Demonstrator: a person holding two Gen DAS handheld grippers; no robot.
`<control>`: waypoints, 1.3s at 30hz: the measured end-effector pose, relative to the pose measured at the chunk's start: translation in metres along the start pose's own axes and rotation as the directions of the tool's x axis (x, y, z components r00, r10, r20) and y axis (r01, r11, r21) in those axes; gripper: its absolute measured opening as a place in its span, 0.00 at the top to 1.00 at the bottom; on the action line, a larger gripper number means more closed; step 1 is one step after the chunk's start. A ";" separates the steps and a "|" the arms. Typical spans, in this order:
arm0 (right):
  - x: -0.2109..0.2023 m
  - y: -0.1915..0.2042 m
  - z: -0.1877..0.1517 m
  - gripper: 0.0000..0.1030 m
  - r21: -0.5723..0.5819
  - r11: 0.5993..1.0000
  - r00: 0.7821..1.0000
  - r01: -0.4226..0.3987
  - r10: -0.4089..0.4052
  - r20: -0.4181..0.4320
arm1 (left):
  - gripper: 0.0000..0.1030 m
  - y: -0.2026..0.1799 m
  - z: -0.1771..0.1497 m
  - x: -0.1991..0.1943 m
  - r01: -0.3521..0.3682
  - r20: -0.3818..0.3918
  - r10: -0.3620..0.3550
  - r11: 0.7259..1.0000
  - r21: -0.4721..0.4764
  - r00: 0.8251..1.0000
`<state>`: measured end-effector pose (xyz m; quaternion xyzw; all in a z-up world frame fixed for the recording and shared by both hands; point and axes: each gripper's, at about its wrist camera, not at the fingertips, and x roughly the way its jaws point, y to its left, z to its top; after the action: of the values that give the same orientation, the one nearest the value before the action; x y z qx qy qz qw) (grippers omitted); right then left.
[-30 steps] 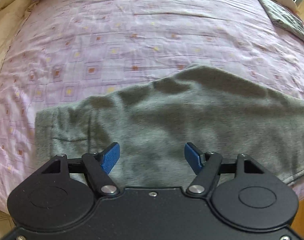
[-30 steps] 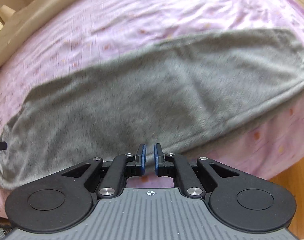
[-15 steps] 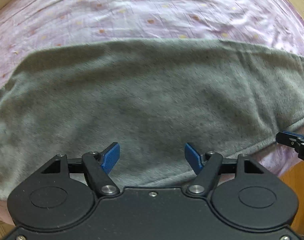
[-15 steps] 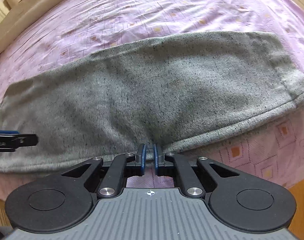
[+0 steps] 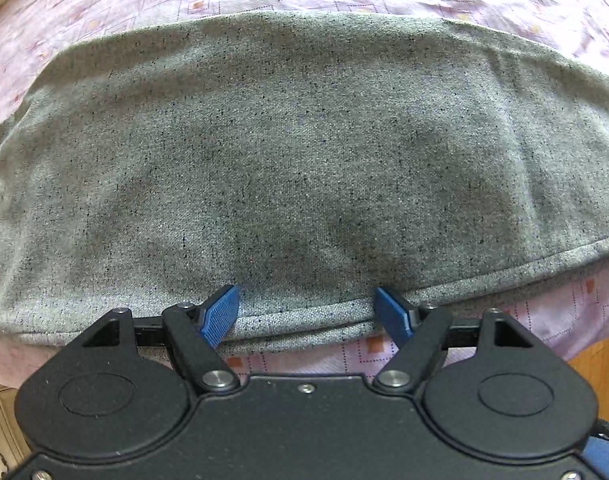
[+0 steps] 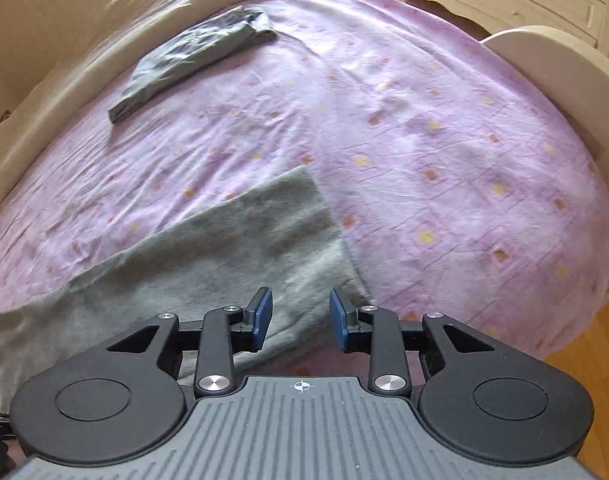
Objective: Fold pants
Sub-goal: 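Lay the folded trousers down with the left gripper while the right gripper grasps the hem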
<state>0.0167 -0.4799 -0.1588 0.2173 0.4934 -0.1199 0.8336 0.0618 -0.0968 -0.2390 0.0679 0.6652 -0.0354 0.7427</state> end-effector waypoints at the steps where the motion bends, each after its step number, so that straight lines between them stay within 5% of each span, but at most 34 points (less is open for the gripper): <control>1: 0.003 -0.006 -0.001 0.70 0.014 1.000 1.000 -0.007 0.007 -0.015 | 0.25 -0.001 0.000 0.000 -0.008 0.001 0.008 1.000 0.001 1.000; 8: 0.023 -0.019 -0.020 0.69 0.127 0.989 0.990 -0.076 0.089 -0.106 | 0.25 -0.010 0.005 -0.001 -0.030 -0.011 0.029 1.000 -0.011 1.000; 16: 0.035 -0.036 -0.004 0.54 0.306 0.940 0.986 -0.147 0.165 -0.032 | 0.28 -0.022 0.014 -0.012 -0.073 0.002 0.073 0.997 0.008 0.997; 27: 0.056 -0.035 0.028 0.52 0.244 0.963 0.987 -0.117 0.140 -0.078 | 0.28 -0.063 0.073 -0.060 0.039 0.141 -0.043 0.999 0.035 0.989; 32: 0.055 -0.026 0.030 0.66 0.136 0.986 0.985 -0.100 0.117 -0.127 | 0.28 -0.092 0.106 -0.050 0.056 0.158 -0.064 0.997 0.050 0.985; 33: 0.054 -0.026 0.031 0.86 0.133 0.983 0.981 -0.126 0.143 -0.130 | 0.28 -0.095 0.111 -0.045 0.053 0.154 -0.060 0.997 0.053 0.986; 34: 0.053 -0.027 0.031 0.91 0.136 0.979 0.977 -0.151 0.168 -0.128 | 0.28 -0.100 0.116 -0.037 0.049 0.146 -0.057 0.997 0.054 0.988; 37: 0.043 -0.020 0.031 0.92 0.069 0.984 0.979 -0.163 0.170 -0.110 | 0.29 -0.105 0.128 -0.023 0.048 0.123 -0.055 0.997 0.057 0.991; 39: 0.035 -0.016 0.032 0.92 0.039 0.984 0.980 -0.174 0.177 -0.095 | 0.38 -0.109 0.130 -0.014 0.041 0.102 -0.048 0.997 0.063 0.994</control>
<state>0.0519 -0.5094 -0.1800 0.2785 0.5108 -0.0426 0.8122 0.1728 -0.2239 -0.2173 0.0736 0.6259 -0.0756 0.7727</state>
